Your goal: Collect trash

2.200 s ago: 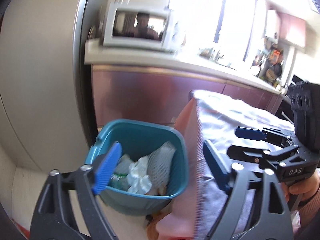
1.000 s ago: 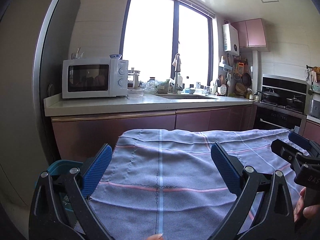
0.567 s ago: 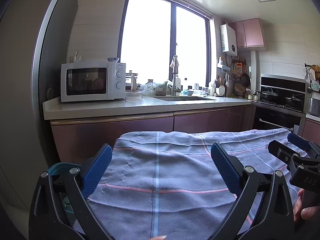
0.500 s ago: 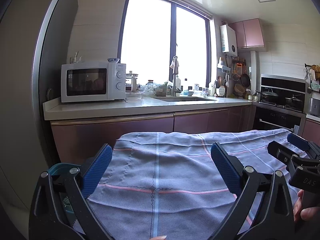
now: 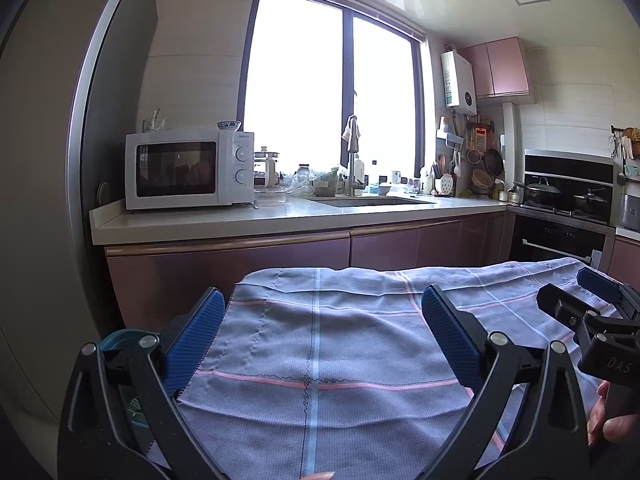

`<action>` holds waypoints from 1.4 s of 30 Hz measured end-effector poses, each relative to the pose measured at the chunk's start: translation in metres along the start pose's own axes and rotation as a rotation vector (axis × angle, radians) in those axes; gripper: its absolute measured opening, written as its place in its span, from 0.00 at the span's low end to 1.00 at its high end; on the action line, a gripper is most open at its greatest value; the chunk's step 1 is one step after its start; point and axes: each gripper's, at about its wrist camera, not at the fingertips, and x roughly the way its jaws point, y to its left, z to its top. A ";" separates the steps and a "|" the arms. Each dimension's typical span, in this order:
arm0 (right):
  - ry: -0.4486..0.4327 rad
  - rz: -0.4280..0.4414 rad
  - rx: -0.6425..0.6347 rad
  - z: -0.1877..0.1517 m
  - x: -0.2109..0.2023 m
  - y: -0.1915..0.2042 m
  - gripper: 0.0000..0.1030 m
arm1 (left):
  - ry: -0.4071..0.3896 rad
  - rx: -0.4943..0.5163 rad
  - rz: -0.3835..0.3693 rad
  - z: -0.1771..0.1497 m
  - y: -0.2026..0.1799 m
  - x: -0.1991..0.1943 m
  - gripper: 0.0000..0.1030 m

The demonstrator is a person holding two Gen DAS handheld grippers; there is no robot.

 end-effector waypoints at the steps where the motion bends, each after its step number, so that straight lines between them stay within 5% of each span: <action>1: 0.001 0.000 0.001 0.000 0.001 0.000 0.94 | 0.000 0.000 -0.001 0.000 0.000 0.000 0.95; 42: 0.001 0.002 0.006 -0.003 0.001 -0.001 0.94 | 0.001 0.001 0.009 0.001 0.006 0.004 0.94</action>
